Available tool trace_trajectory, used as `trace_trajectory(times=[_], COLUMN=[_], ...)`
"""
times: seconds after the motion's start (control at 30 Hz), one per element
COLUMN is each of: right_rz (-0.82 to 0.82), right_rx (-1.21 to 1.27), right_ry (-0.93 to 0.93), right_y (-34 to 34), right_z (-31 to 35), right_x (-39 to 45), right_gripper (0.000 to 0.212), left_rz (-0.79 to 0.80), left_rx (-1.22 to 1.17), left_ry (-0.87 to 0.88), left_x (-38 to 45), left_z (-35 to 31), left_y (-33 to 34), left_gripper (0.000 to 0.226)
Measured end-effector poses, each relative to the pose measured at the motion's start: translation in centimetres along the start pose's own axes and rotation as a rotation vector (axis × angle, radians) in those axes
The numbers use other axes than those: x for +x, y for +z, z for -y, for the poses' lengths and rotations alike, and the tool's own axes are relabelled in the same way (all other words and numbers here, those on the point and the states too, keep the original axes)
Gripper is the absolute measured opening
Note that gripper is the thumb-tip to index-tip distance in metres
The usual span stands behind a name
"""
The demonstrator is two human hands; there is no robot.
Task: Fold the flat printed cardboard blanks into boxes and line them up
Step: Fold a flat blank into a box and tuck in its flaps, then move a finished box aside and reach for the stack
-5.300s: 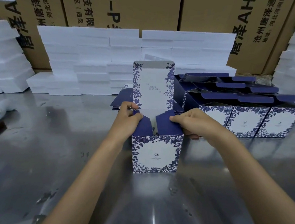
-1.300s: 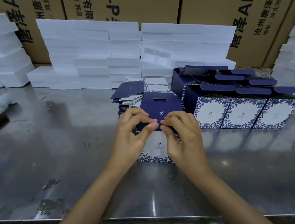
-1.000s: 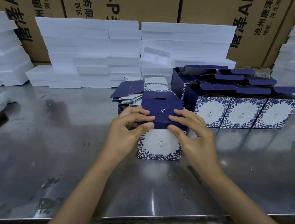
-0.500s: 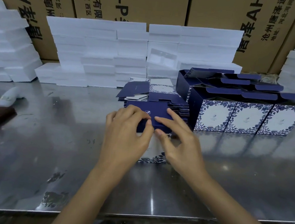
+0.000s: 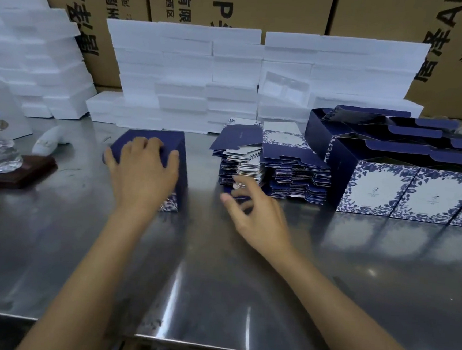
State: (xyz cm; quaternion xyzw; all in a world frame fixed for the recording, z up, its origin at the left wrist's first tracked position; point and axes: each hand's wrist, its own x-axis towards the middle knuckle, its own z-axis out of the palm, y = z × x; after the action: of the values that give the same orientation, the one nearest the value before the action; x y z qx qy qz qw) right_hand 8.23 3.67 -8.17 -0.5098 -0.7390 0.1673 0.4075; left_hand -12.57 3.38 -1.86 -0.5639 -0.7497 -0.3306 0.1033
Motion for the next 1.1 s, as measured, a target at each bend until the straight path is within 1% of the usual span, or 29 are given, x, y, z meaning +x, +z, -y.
trace_trajectory(times=[0.03, 0.07, 0.13, 0.23, 0.33, 0.43, 0.6, 0.73, 0.83, 0.87, 0.93, 0.97, 1.0, 1.03, 1.07, 1.1], right_rz=[-0.021, -0.036, -0.028, 0.005, 0.060, 0.103, 0.116, 0.112, 0.110, 0.107, 0.101, 0.102, 0.105, 0.107, 0.108, 0.106], right_rx=[-0.013, -0.029, -0.083, -0.114, -0.195, -0.270, -0.244, -0.235, -0.223, -0.219, -0.207, -0.200, -0.194, -0.190, -0.187, -0.181], right_ry=[0.047, 0.091, 0.149, 0.189, 0.157, 0.069, 0.033, 0.017, 0.013, 0.013, 0.018, 0.020, 0.020, 0.020, 0.023, 0.026], right_y=[0.1, 0.0, -0.1, -0.2, 0.4, 0.9, 1.2, 1.4, 1.3, 1.3, 1.3, 1.3, 1.4, 1.4, 1.4, 1.3], right_z=[-0.9, -1.7, -3.5, -5.2, -5.4, -5.4, -6.0, -6.4, -6.5, -6.5, -6.5, -6.5, -6.5, -6.5, -6.5, -6.4], right_x=[0.7, 1.4, 2.5, 4.1, 5.4, 6.1, 6.5, 6.8, 6.9, 7.0, 6.9, 6.9, 6.9, 6.9, 6.9, 6.9], right_gripper=[0.033, 0.030, 0.041, 0.043, 0.047, 0.046, 0.047, 0.047, 0.047, 0.047, 0.048, 0.048, 0.049, 0.049, 0.049, 0.050], left_rz=[0.010, 0.023, 0.049, 0.076, 0.052, 0.026, 0.036, 0.048, 0.079, 0.052, -0.093, -0.177, -0.218, -0.200, -0.126, -0.005], left_rx=[-0.015, -0.039, -0.089, -0.166, -0.186, -0.156, -0.138, -0.146, -0.096, -0.071, -0.011, -0.002, -0.037, -0.110, -0.199, -0.277], left_ry=[-0.014, -0.029, -0.060, -0.086, -0.072, -0.051, -0.067, -0.074, -0.072, -0.050, 0.049, 0.088, 0.113, 0.129, 0.130, 0.100], left_x=[1.7, 3.6, 7.2, 12.2, 16.0, 18.9, 22.7, 24.5, 24.6, 24.2, 23.1, 22.4, 21.6, 20.9, 20.0, 19.2], left_z=[0.7, 1.3, 2.4, 3.7, 5.0, 6.3, 7.5, 8.0, 7.7, 7.4, 6.5, 5.7, 4.6, 3.2, 1.5, -0.3], left_y=[0.7, 1.4, 3.1, 5.4, 7.3, 8.8, 10.8, 11.9, 12.4, 12.5, 12.7, 12.7, 12.7, 12.8, 12.9, 12.9], left_gripper=[0.039, 0.037, 0.035, 0.032, 0.030, 0.031, 0.031, 0.028, 0.029, 0.029, 0.032, 0.035, 0.037, 0.037, 0.037, 0.038])
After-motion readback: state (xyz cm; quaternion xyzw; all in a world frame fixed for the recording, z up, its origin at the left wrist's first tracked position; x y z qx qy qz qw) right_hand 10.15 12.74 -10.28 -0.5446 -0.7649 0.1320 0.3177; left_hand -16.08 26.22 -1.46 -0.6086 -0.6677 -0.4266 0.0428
